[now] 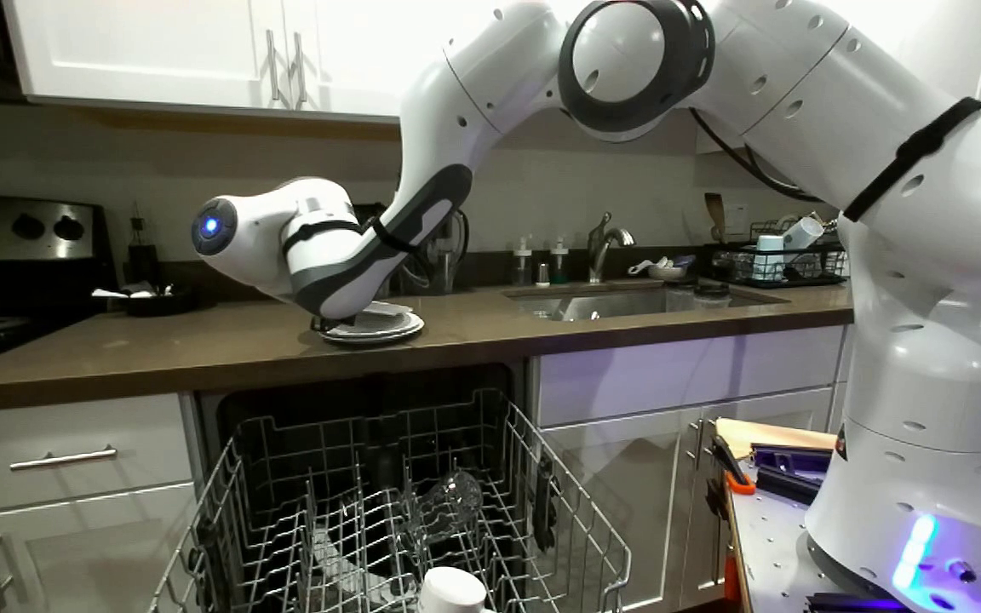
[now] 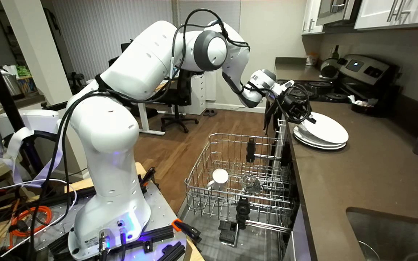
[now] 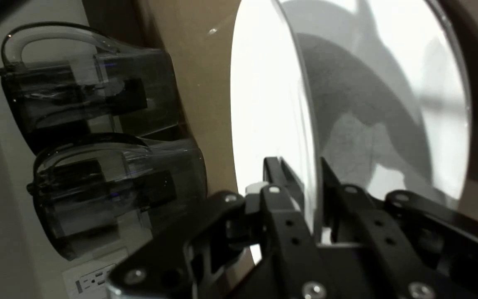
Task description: Pick up the plate from the plate holder and put it on top of other the plates on the kitchen base top
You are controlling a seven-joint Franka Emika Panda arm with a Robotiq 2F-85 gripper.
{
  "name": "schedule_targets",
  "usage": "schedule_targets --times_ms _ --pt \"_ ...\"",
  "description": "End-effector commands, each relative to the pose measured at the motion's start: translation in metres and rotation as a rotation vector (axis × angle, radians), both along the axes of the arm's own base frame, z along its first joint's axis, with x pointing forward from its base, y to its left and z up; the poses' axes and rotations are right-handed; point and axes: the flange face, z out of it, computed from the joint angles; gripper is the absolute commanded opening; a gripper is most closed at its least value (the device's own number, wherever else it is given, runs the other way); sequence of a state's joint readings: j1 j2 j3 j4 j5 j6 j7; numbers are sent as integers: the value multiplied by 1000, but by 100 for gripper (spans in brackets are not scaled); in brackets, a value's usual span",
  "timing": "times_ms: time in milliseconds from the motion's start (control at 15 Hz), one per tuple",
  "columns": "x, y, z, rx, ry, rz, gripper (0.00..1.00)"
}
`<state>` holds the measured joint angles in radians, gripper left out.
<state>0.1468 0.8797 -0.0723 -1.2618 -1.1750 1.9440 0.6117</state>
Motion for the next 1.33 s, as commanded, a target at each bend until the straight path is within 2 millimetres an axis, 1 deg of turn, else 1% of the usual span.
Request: schedule_targets --times_ms 0,133,200,267,400,467,733,800,1067,1267 --pt "-2 2 -2 23 57 -5 34" --pt "-4 5 -5 38 72 -5 38" --pt "-4 5 -2 35 71 -4 45" --pt "-5 6 0 37 75 -3 45" --pt "-7 8 2 48 80 -1 52" --pt "-8 10 3 54 82 3 49" --pt "-10 12 10 58 87 6 49" --pt "-11 13 12 59 87 4 52" --pt "-16 20 21 77 93 10 52" --pt "-22 27 23 109 115 18 53"
